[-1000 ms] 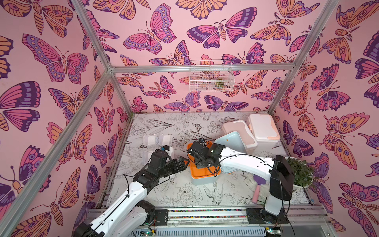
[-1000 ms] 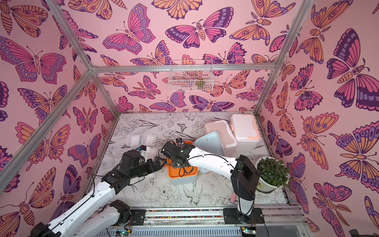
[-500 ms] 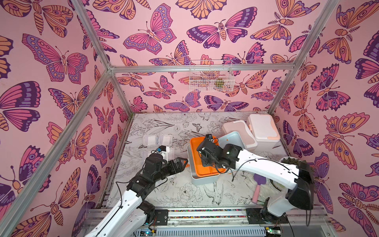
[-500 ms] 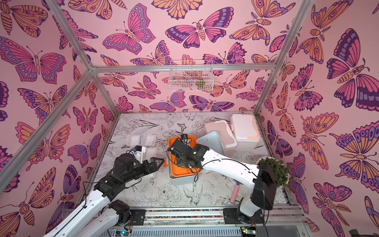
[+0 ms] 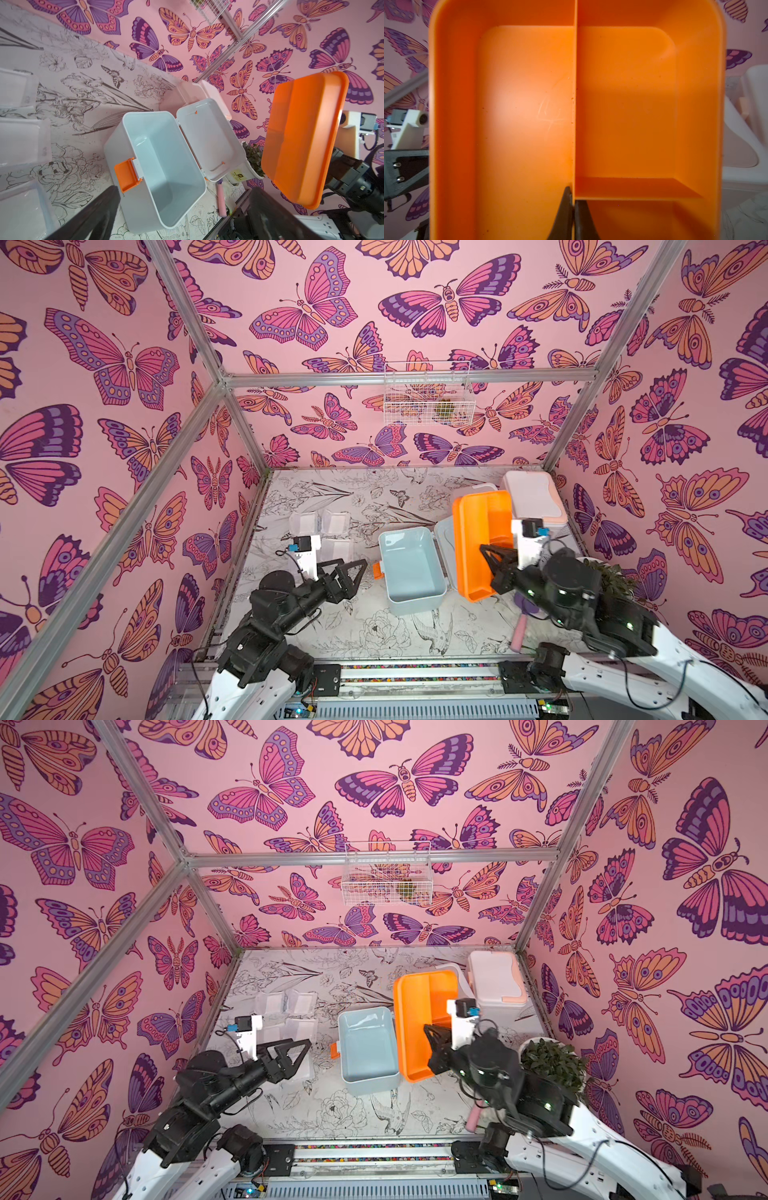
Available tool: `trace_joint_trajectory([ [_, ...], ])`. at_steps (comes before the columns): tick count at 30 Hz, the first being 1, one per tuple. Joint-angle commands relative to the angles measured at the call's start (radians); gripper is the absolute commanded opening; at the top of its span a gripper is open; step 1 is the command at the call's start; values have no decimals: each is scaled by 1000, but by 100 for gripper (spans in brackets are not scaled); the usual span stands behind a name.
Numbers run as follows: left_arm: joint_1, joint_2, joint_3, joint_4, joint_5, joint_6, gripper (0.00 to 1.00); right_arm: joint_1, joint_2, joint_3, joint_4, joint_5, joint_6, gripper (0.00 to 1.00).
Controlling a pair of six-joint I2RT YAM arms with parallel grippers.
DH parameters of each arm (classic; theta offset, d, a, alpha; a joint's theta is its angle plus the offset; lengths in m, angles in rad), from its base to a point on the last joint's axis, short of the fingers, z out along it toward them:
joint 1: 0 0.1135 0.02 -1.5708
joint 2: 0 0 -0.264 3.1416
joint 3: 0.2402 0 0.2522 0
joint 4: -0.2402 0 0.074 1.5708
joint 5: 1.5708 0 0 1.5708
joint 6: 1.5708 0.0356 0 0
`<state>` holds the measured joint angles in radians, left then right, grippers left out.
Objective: Open first aid kits and take out gauze
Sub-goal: Place the compartment layer in the first aid kit.
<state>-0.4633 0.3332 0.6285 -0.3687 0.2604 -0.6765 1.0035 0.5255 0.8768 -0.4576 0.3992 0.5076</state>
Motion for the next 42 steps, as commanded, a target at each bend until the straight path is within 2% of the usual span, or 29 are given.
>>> trace_joint_trajectory([
  [1,-3,-87,-10,15,-38,58,100,-4,-104,-40,85,48,-68,0],
  [5,-3,-131,-24,31,-56,59,100,-5,-116,-36,55,65,-69,0],
  [13,-3,-45,-35,39,-58,37,100,-5,15,-20,94,-1,-57,0],
  [16,-3,68,-49,37,-62,-7,100,-5,143,22,87,-42,-44,0],
  [20,-2,296,-41,21,-21,-49,100,-5,348,97,64,-132,-24,0],
  [23,1,446,-30,5,9,-59,100,-3,513,177,-5,-151,17,0],
  [26,4,506,-34,9,25,-67,100,-3,662,260,-70,-178,56,0],
  [31,6,405,-83,24,-40,-71,100,-2,852,379,-156,-215,130,0],
  [38,19,204,-113,-51,-142,-55,100,31,1100,592,-359,-146,269,0],
  [42,18,142,-119,-68,-163,-51,100,42,1178,648,-401,-129,311,0],
])
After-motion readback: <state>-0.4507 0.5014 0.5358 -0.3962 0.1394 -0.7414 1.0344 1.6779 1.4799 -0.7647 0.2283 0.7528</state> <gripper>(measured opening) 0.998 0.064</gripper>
